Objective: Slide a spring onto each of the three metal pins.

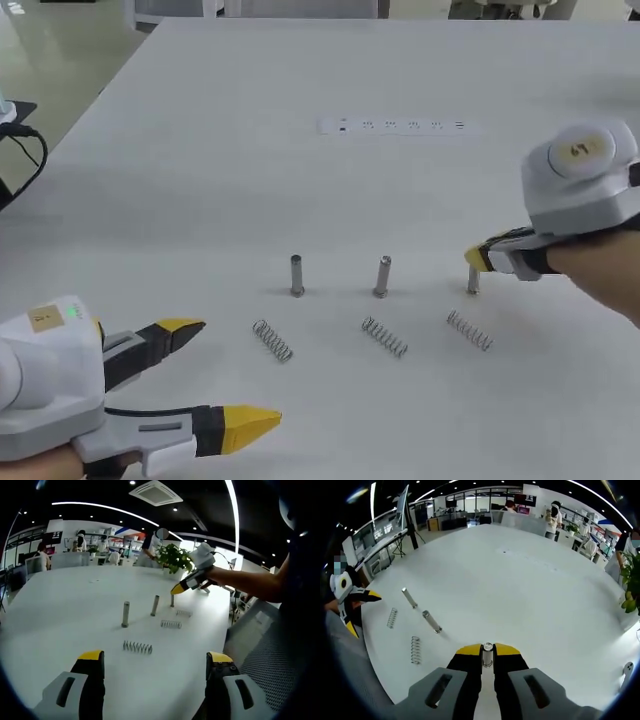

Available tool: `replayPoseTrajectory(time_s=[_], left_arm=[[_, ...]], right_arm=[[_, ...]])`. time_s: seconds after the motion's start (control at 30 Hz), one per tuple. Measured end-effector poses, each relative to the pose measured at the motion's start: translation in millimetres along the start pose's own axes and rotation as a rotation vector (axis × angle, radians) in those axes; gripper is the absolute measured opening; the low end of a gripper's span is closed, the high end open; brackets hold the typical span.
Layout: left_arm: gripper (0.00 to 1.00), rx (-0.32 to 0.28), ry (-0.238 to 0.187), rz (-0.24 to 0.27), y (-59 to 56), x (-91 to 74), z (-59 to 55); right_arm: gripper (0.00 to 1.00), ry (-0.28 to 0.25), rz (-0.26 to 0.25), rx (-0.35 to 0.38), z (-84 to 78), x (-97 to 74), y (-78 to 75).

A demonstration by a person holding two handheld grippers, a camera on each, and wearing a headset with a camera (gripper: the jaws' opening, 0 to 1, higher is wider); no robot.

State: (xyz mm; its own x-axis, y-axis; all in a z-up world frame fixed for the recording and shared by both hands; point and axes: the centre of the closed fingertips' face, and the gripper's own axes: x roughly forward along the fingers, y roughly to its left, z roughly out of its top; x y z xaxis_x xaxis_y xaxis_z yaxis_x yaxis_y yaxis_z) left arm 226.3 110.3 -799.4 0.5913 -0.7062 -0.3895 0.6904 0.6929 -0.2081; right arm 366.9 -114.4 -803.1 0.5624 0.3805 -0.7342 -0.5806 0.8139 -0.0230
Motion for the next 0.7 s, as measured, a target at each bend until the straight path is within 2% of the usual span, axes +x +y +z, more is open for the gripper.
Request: replayPoseTrajectory(time_s=[0.7], left_arm=[[0.8,0.004,0.002,-0.004,-3.5,-1.5,-0.6]], right_arm=[[0.05,-0.002,0.012,0.015,-4.3,-3.6,1.5]])
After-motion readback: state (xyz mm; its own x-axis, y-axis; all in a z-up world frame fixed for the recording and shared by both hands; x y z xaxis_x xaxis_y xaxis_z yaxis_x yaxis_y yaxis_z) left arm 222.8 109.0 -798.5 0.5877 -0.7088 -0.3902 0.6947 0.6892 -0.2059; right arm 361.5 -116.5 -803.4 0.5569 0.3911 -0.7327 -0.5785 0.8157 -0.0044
